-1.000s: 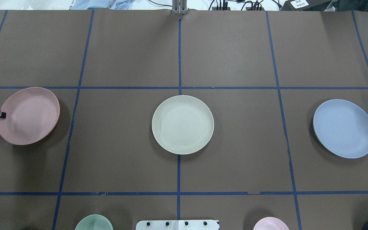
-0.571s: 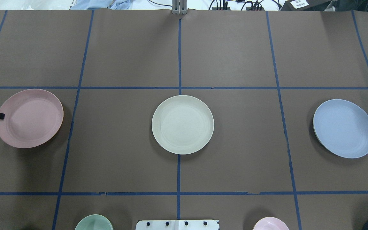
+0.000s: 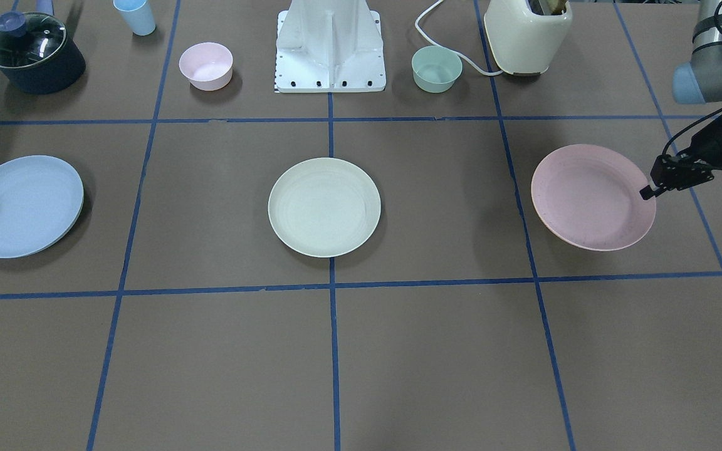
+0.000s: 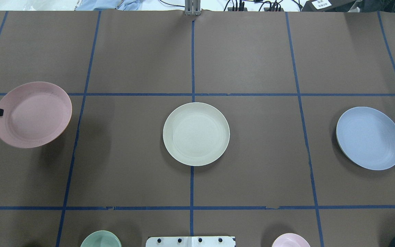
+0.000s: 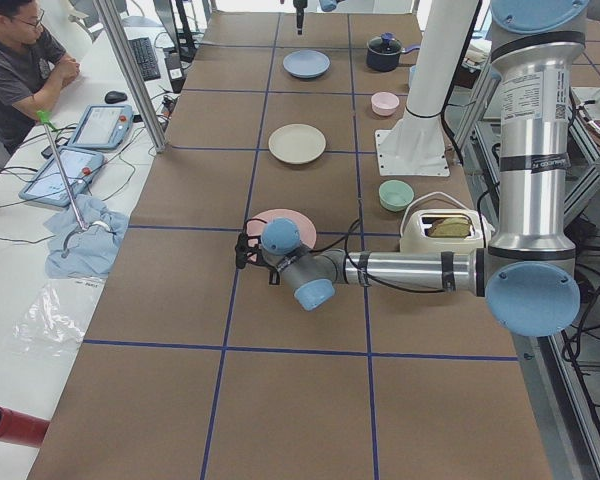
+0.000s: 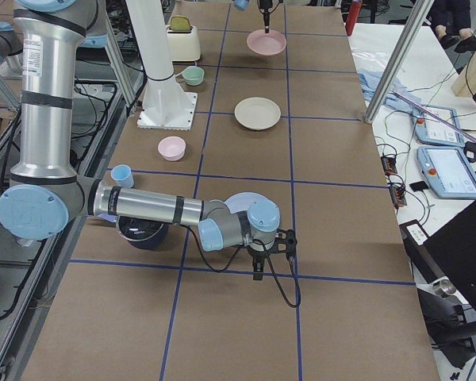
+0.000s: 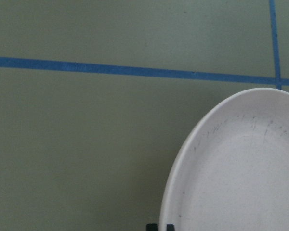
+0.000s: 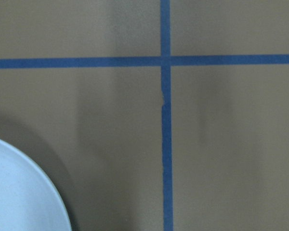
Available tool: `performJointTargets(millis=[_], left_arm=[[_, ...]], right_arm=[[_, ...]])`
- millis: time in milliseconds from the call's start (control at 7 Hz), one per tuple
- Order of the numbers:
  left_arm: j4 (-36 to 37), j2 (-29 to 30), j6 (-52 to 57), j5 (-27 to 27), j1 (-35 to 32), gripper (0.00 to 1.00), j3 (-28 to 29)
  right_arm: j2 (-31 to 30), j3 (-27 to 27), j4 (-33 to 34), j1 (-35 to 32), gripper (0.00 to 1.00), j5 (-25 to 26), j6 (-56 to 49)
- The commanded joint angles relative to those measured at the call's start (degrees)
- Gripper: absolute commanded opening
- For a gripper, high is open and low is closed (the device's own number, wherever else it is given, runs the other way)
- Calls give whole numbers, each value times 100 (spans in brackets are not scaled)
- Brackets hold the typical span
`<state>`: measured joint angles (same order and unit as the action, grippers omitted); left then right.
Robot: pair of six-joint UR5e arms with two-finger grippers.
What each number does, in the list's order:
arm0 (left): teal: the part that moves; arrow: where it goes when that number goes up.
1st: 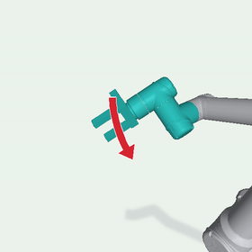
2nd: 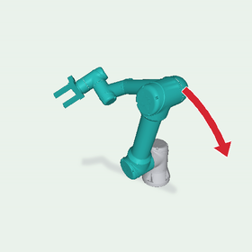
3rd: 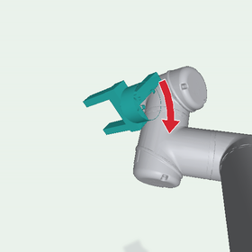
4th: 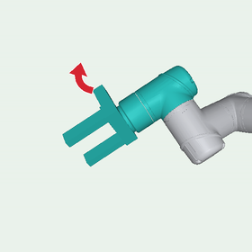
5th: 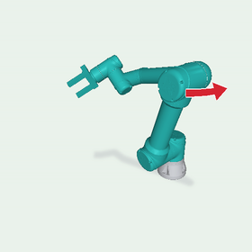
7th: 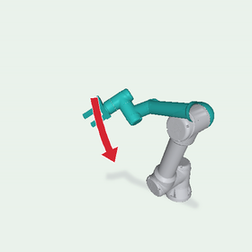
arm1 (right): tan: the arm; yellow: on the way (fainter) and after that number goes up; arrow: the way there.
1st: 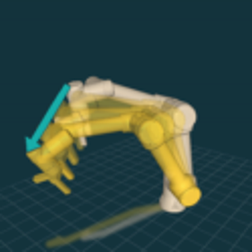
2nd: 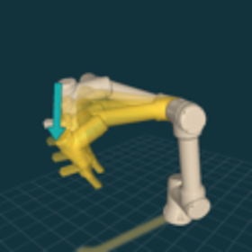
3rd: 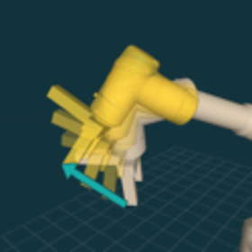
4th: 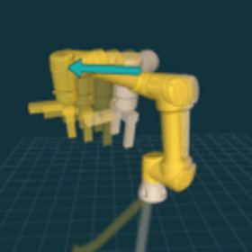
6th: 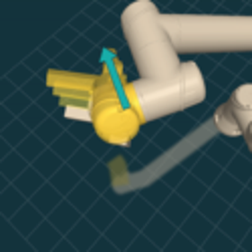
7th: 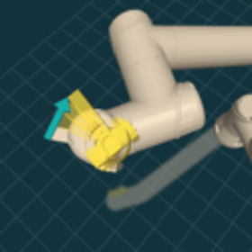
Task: Stack three plates with pink and blue
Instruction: 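Lift the pink plate with the left gripper and carry it onto the cream plate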
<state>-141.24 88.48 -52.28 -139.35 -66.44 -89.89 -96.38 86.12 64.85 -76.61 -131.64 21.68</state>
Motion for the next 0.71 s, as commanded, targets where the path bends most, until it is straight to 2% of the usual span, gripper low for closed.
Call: performJointTargets(millis=[0,286,571], left_arm=[[596,476,-682,4,-1,0,-369],[676,853,-1413,319,235,0,-590],[703,995,-2064,382,595,0,-862]], right_arm=[[5,-217,-1267,626,100,304,1385],[-21,-542,-2297,1005,100,288,1829],[-134,-614,-2670,1130,100,236,1762]])
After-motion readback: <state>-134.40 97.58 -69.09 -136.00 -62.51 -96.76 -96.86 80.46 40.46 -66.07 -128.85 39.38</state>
